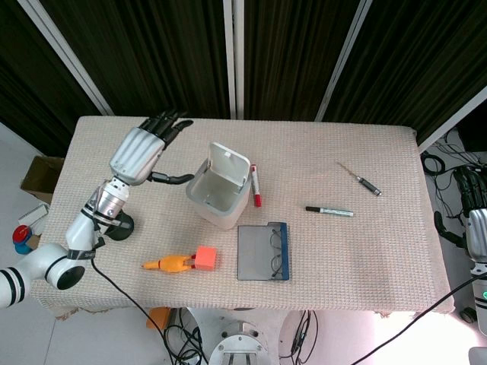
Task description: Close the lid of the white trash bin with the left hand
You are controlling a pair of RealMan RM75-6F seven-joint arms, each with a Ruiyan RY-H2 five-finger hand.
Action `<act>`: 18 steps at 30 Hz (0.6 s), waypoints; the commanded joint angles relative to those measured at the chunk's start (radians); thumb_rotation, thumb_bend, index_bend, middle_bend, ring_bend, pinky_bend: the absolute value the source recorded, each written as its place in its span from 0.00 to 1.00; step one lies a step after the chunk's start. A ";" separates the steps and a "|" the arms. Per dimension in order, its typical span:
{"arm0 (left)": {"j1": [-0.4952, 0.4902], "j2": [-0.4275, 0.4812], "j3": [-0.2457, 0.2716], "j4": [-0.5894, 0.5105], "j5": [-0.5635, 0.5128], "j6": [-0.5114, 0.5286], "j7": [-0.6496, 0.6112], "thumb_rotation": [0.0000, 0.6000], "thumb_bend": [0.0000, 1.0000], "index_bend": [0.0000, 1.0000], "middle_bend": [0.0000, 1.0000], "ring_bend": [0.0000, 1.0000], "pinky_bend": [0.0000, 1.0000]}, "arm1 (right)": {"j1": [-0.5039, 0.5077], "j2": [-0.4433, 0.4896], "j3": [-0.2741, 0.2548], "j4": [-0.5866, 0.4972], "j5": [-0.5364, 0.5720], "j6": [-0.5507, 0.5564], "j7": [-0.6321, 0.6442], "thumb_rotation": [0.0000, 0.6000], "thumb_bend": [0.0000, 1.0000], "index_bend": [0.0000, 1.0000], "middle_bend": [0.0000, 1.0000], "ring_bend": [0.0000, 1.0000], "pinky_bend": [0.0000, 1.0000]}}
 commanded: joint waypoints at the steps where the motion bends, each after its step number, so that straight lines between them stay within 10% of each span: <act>1: -0.001 -0.003 0.003 0.000 -0.002 0.002 0.002 0.09 0.00 0.13 0.06 0.03 0.23 | 0.000 -0.002 0.000 0.006 -0.001 0.003 0.006 1.00 0.38 0.00 0.00 0.00 0.00; 18: -0.068 -0.013 0.008 -0.002 0.019 -0.061 0.049 0.09 0.00 0.13 0.08 0.03 0.23 | -0.006 -0.012 -0.004 0.024 -0.003 0.014 0.014 1.00 0.38 0.00 0.00 0.00 0.00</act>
